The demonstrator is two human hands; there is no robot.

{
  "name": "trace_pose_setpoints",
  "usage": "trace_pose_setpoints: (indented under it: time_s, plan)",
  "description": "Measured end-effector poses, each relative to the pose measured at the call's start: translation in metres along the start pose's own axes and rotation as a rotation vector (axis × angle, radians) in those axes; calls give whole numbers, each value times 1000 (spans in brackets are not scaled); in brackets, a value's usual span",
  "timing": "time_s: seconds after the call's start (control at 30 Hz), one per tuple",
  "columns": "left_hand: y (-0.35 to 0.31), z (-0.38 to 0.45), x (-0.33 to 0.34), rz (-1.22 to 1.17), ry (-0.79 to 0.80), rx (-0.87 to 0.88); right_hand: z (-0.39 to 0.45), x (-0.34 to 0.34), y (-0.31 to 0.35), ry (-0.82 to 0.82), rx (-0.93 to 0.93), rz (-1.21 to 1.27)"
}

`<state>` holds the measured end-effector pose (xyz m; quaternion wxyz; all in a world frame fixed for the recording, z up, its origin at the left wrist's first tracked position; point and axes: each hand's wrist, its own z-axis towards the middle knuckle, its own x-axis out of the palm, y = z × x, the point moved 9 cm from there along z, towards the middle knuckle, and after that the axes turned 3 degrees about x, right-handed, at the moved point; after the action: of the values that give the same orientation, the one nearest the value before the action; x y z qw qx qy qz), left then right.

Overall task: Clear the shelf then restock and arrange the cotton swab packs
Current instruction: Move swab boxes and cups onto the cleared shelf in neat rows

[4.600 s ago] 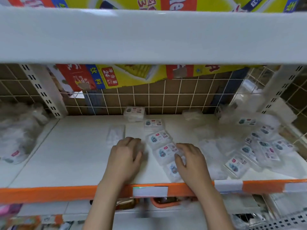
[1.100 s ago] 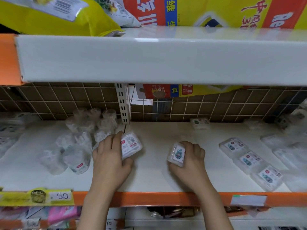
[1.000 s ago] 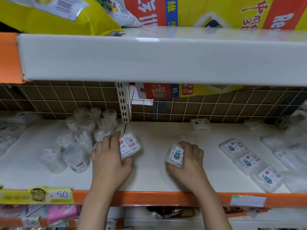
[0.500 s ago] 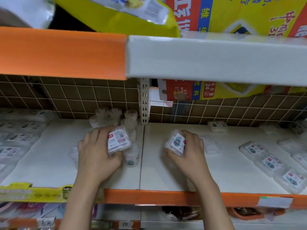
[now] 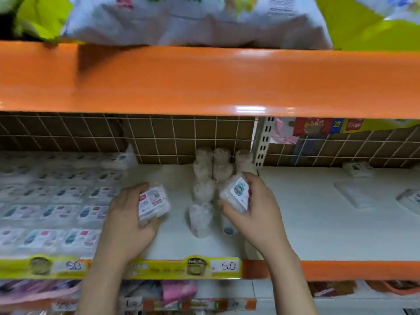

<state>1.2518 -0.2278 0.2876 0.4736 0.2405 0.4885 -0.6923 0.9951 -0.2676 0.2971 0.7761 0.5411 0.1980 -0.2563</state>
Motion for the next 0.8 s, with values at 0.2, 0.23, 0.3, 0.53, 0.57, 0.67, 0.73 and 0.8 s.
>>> trace_pose_setpoints:
  time_s: [0.2,0.23,0.3,0.53,0.57,0.67,0.73,0.8]
  plan:
    - [13,1,0,1,-4,-26,6,14,18,3,-125,-123]
    - [13,1,1,2,-2,-33,8,15,20,4,-142,-141]
    - [13,3,0,7,-7,-33,13,19,21,14,-153,-156]
    - [32,6,-3,20,-26,-58,23,45,35,70,-236,-78]
    - [37,6,-1,13,-10,-62,23,51,38,80,-259,-68]
    - [55,5,3,-6,26,-83,23,71,51,104,-299,-56]
    - [70,7,-1,-13,25,-96,25,86,62,104,-305,-60]
    - [90,10,-8,-14,22,-104,27,99,75,69,-322,-63]
